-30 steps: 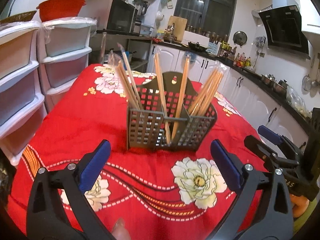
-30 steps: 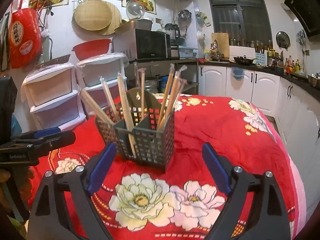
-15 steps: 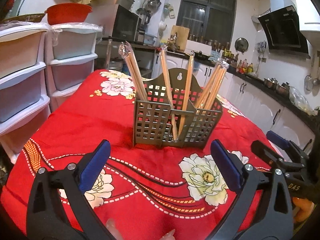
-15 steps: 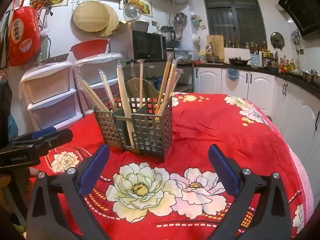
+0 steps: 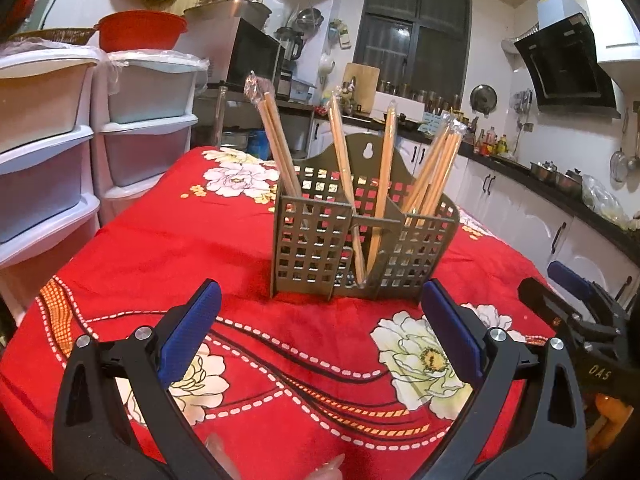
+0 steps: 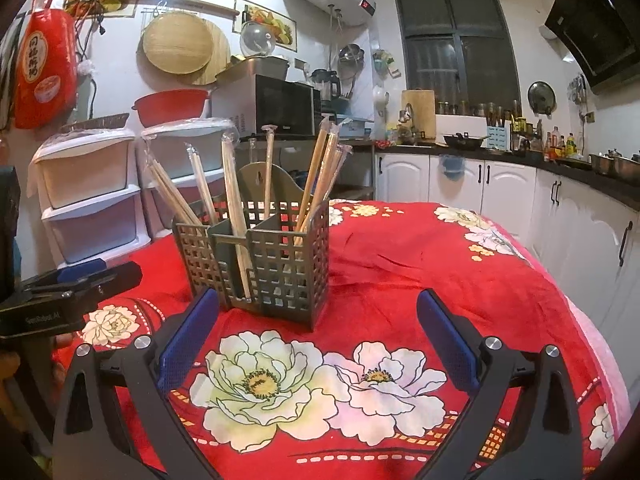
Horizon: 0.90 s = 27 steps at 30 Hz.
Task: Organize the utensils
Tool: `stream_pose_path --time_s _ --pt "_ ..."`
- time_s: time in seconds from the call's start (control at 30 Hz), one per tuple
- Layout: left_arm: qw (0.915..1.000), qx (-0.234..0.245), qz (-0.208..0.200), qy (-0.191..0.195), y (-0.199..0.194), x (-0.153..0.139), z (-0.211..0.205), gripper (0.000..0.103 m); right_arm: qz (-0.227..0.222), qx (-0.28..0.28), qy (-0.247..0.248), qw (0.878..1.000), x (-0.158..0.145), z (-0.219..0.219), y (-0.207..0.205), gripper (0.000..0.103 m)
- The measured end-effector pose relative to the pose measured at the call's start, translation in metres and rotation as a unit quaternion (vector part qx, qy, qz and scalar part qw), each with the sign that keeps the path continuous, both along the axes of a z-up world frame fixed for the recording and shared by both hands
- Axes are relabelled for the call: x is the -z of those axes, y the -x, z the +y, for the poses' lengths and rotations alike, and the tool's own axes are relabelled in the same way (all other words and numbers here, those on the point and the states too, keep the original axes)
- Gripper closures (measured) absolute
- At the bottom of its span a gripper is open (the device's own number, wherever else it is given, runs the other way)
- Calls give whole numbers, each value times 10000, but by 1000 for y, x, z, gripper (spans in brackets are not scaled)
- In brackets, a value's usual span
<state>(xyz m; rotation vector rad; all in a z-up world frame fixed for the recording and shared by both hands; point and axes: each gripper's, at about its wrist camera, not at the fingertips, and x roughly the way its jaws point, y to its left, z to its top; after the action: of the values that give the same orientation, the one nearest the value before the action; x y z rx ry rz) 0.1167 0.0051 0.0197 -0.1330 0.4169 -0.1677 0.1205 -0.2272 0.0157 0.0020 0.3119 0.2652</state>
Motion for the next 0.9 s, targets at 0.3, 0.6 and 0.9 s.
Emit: stream_pose_path --time_s 0.3,0.6,0.9 --pt "10000 -3 32 69 0 4 3 12 2 17 -46 10000 1 -4 0 7" --pt "10000 -40 43 15 0 4 1 12 16 3 -24 10000 1 -3 1 7" --pt "10000 -70 31 29 0 4 2 12 47 -2 -20 10000 2 -2 1 7"
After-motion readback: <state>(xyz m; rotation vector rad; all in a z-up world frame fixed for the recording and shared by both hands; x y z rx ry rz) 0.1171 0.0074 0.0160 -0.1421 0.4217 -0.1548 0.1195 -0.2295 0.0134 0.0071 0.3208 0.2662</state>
